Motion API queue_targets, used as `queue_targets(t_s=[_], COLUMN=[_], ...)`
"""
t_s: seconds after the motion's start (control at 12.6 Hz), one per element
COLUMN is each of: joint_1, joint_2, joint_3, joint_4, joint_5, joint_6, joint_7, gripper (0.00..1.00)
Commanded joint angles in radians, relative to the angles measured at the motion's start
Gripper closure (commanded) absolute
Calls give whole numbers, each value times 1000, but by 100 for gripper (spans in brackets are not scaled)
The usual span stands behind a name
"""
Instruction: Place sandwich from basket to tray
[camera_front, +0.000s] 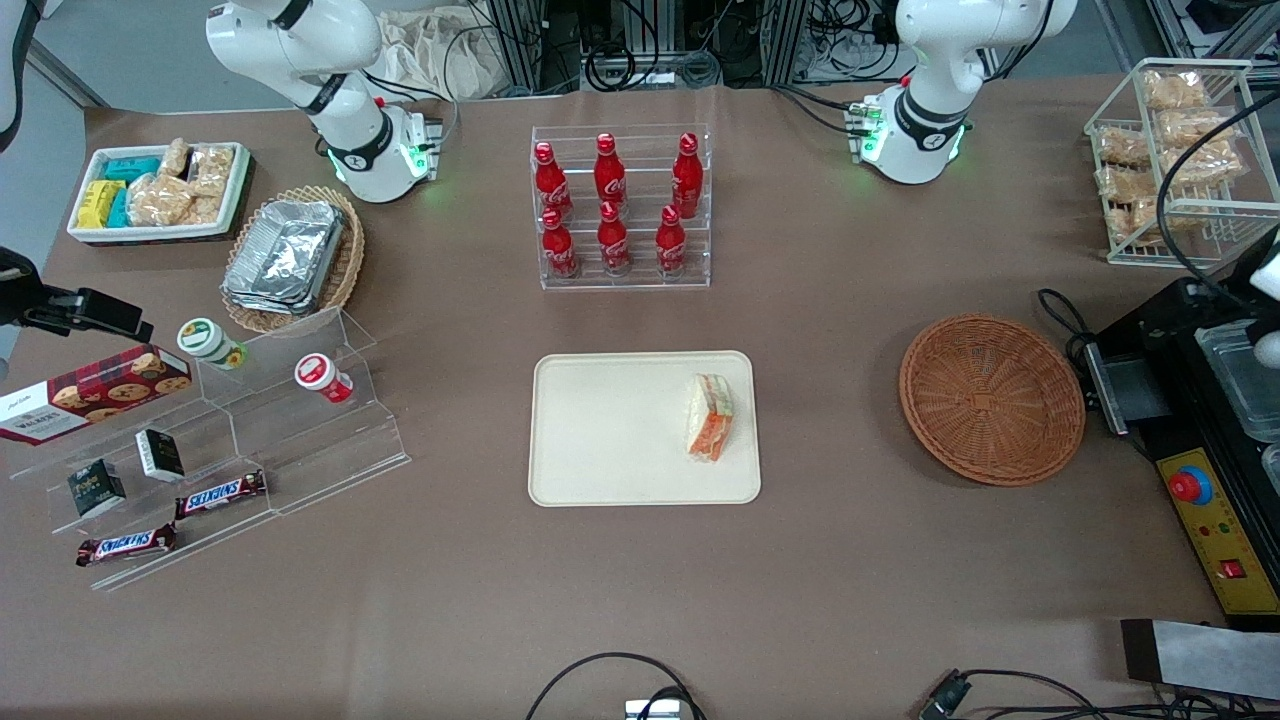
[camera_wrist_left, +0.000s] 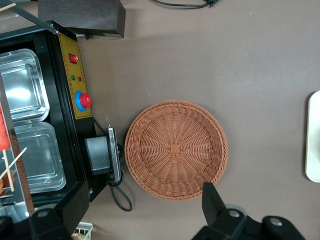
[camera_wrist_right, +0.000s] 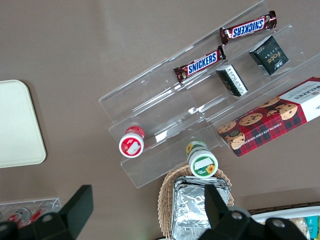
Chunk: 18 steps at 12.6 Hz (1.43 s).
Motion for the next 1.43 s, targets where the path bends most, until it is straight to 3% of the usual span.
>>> queue_targets(t_s=[0.0,0.63,0.87,1.35], joint_1=[-48,-67,-72,-73], joint_2=[-56,-122,-117,-116], joint_3=[26,36,36,36], joint_4=[-24,-20,-27,-41], joint_5=[-7,-61,-116,-121], joint_6=[-36,-139,-136,-136], joint_7=[16,10,2,-36], gripper=[0,0,0,0])
